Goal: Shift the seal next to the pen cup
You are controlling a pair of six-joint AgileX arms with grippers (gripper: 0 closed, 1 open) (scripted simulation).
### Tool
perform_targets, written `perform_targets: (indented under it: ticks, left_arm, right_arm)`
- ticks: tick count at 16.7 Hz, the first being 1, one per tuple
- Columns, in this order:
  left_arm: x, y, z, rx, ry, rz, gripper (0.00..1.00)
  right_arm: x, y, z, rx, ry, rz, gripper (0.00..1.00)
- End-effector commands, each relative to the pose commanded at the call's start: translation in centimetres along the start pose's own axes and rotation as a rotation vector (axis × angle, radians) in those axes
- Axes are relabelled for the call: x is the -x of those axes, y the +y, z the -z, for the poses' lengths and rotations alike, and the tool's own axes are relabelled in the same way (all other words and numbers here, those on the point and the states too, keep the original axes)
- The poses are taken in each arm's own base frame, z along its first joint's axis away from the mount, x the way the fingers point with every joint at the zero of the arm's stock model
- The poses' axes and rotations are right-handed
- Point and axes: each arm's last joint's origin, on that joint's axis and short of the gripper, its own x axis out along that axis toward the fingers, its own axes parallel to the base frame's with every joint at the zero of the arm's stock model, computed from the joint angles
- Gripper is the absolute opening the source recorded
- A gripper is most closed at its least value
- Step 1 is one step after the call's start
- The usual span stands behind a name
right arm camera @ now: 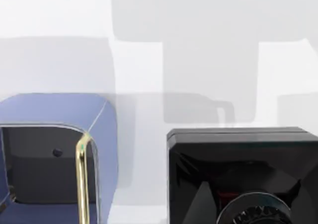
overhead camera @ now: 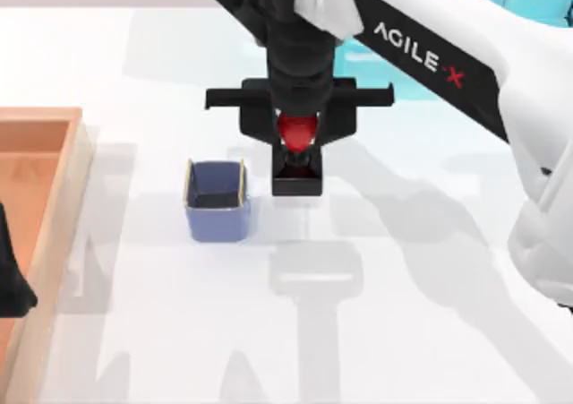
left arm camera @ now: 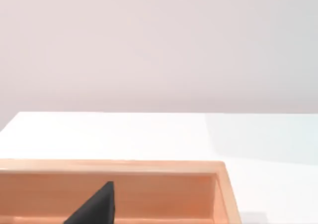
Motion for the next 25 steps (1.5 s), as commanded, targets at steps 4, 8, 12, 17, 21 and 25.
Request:
perform_targets:
  ticks: [4,8,12,17,21,25]
  left_arm:
    - [0.0,0.0,0.0,0.0,0.0,0.0,1.0]
    - [0.0,0.0,0.0,0.0,0.0,0.0,1.0]
    - [0.0,0.0,0.0,0.0,0.0,0.0,1.0]
    - [0.0,0.0,0.0,0.0,0.0,0.0,1.0]
    - [0.0,0.0,0.0,0.0,0.0,0.0,1.0]
    - [0.0,0.0,0.0,0.0,0.0,0.0,1.0]
  right_arm:
    - [-0.1,-0.2,-0.1,-0.006,0.005,0.001,0.0]
    - [-0.9,-0.1,0.0,-0.003,0.002,0.0,0.0]
    - [-1.5,0.0,0.1,0.0,0.0,0.0,0.0]
    - [-1.5,0.0,0.1,0.0,0.0,0.0,0.23]
    - [-1.5,0.0,0.1,0.0,0.0,0.0,0.53]
    - [-1.5,0.0,0.1,0.0,0.0,0.0,0.83]
